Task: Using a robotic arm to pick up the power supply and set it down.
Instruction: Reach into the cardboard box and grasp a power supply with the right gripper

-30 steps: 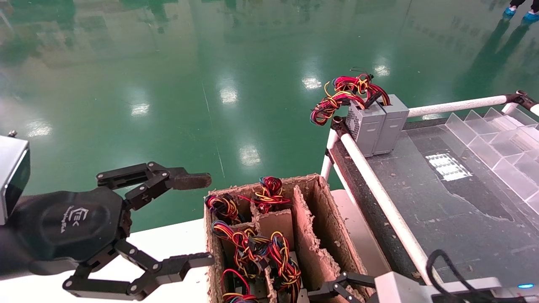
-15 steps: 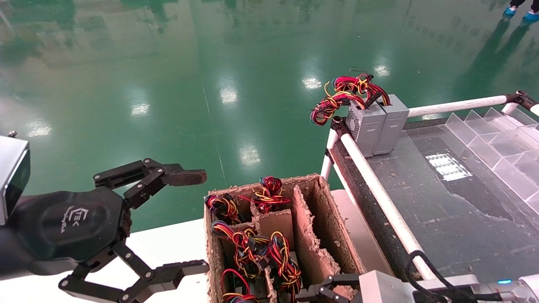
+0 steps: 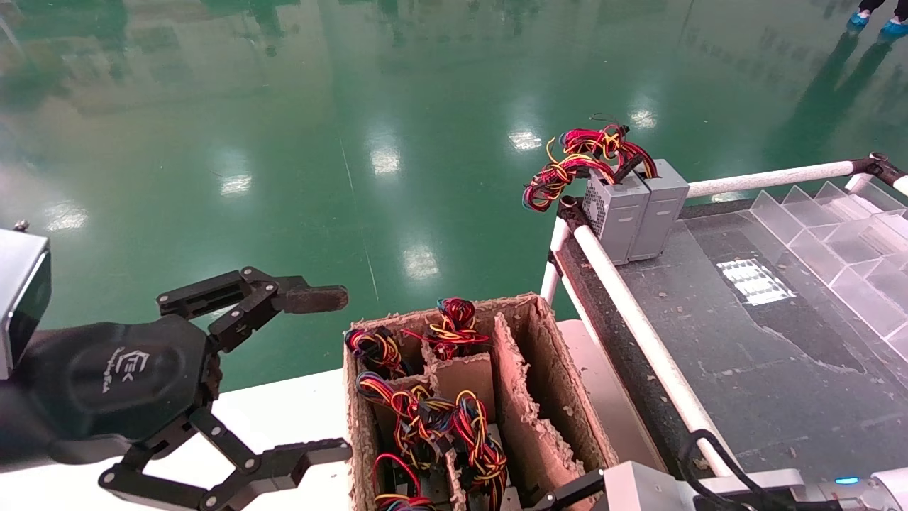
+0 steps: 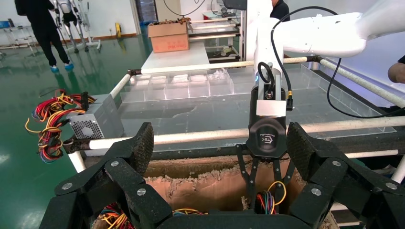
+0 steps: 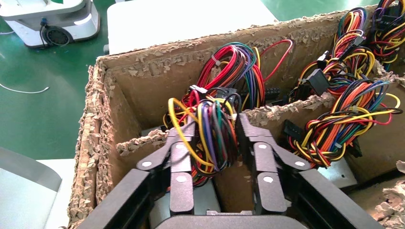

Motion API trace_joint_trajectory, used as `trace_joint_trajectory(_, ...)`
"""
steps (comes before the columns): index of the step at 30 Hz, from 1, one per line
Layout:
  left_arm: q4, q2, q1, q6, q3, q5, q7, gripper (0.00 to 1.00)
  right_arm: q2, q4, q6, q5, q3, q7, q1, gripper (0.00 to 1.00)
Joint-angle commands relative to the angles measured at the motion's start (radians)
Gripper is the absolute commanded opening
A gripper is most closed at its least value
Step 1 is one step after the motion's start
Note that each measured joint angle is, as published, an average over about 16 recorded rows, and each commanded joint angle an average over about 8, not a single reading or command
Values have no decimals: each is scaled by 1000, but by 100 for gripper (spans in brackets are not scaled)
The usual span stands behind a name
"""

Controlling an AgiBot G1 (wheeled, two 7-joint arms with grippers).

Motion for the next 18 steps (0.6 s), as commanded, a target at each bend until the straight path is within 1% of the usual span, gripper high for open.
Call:
trace_joint_trajectory(1, 0, 0, 0, 0, 0, 0, 0, 100, 0, 0, 1, 1, 1, -3, -3, 0)
trace_joint_trajectory(10, 0, 0, 0, 0, 0, 0, 0, 100, 18, 2, -1, 45, 22, -1, -14, 0)
trace_joint_trajectory(18, 0, 0, 0, 0, 0, 0, 0, 100, 61, 32, -13, 136, 74, -2, -11, 0)
